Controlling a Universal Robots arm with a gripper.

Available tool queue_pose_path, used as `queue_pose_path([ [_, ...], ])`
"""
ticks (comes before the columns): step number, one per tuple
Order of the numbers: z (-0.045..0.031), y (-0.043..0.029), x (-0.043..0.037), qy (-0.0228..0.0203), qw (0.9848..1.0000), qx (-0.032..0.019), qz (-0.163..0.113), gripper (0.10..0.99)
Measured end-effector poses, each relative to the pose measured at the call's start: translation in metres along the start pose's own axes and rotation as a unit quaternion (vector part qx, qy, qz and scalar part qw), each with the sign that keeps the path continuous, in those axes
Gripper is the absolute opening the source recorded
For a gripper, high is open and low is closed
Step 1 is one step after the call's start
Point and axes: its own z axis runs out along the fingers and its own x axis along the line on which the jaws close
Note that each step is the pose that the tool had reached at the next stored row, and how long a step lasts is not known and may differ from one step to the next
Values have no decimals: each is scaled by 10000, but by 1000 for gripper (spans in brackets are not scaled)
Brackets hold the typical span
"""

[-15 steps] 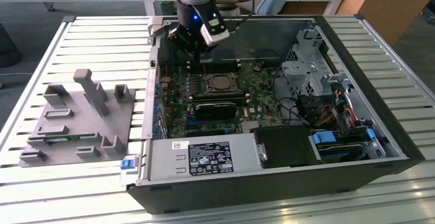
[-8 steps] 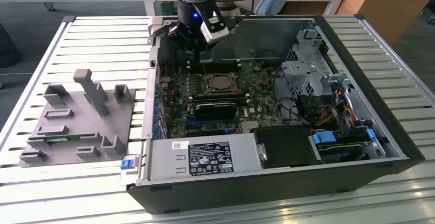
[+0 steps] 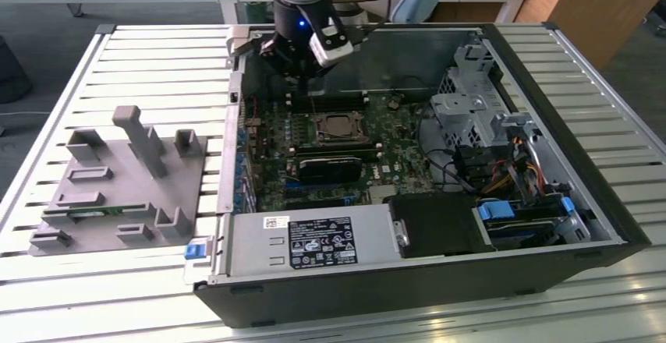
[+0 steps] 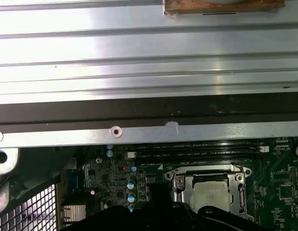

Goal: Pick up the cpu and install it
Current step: 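Install the first cpu locking lever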

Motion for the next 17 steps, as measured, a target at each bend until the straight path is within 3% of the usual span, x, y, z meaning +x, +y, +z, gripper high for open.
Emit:
queue_pose_path([
  [17,5,4,-72,0,10000,0,0,110],
])
